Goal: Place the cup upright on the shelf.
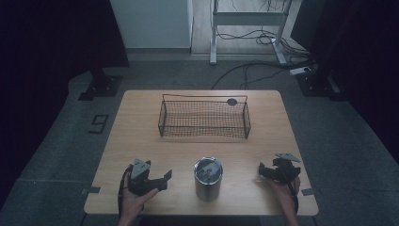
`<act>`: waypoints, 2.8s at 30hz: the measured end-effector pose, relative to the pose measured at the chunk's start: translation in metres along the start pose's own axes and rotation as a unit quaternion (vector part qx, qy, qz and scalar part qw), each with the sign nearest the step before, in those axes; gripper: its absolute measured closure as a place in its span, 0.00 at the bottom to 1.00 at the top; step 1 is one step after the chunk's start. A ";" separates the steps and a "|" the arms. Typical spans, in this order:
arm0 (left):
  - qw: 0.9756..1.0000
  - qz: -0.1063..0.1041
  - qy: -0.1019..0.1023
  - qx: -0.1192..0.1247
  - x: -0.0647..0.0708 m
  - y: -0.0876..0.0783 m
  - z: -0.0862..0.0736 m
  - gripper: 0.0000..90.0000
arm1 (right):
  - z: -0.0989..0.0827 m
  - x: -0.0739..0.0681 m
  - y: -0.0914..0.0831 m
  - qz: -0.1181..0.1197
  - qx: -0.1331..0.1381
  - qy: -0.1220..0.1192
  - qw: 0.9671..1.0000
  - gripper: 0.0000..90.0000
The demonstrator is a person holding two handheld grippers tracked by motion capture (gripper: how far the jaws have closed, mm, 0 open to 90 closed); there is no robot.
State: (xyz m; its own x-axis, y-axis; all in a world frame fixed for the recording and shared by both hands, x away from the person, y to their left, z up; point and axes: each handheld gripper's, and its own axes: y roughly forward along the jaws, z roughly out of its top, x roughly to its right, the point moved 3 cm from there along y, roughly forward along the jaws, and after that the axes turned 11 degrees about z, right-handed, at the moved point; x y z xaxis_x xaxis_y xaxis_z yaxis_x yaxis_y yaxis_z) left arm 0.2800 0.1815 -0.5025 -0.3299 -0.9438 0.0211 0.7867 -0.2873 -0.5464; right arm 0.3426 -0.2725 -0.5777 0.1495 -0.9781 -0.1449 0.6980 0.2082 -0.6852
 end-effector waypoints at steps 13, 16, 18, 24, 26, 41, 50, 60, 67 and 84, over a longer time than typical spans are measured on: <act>0.999 -0.047 0.018 0.004 0.022 -0.009 0.003 0.05 | 0.000 0.000 0.000 0.000 0.000 -0.001 1.000 0.00; 0.998 -0.058 0.025 -0.002 0.029 -0.009 0.002 0.04 | 0.000 0.000 0.000 0.000 0.000 -0.001 1.000 0.00; 0.998 -0.064 0.029 -0.005 0.035 -0.009 0.001 0.03 | 0.000 0.000 0.000 0.000 0.000 -0.001 1.000 0.00; 0.995 -0.092 0.042 -0.010 0.050 -0.008 -0.002 0.01 | 0.001 0.000 0.001 0.001 0.000 -0.001 1.000 0.00; 0.994 -0.096 0.043 -0.009 0.053 -0.008 -0.002 0.01 | 0.001 0.001 0.001 0.001 0.000 -0.002 1.000 0.00; 0.990 -0.127 0.064 -0.013 0.078 -0.009 -0.004 0.01 | 0.001 0.001 0.001 0.001 0.000 -0.002 1.000 0.00; 0.989 -0.128 0.076 -0.014 0.093 -0.007 0.000 0.00 | 0.001 0.001 0.001 0.001 0.000 -0.002 1.000 0.00; 0.986 -0.134 0.099 -0.004 0.109 -0.004 0.010 0.00 | 0.001 0.001 0.001 0.001 0.000 -0.003 1.000 0.00; 0.985 -0.134 0.110 0.001 0.119 0.000 0.016 0.00 | 0.001 0.001 0.001 0.000 0.000 -0.002 1.000 0.00; 0.986 -0.114 0.120 0.007 0.139 0.022 0.028 0.00 | 0.001 0.001 0.001 0.000 0.000 -0.002 1.000 0.00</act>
State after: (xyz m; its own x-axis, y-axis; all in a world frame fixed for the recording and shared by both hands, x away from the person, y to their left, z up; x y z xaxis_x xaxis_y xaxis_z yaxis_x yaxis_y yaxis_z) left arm 0.2659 0.0394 -0.4880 -0.6115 -0.7892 -0.0573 0.6848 -0.4916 -0.5378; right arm 0.3440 -0.2732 -0.5777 0.1527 -0.9780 -0.1420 0.6984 0.2085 -0.6847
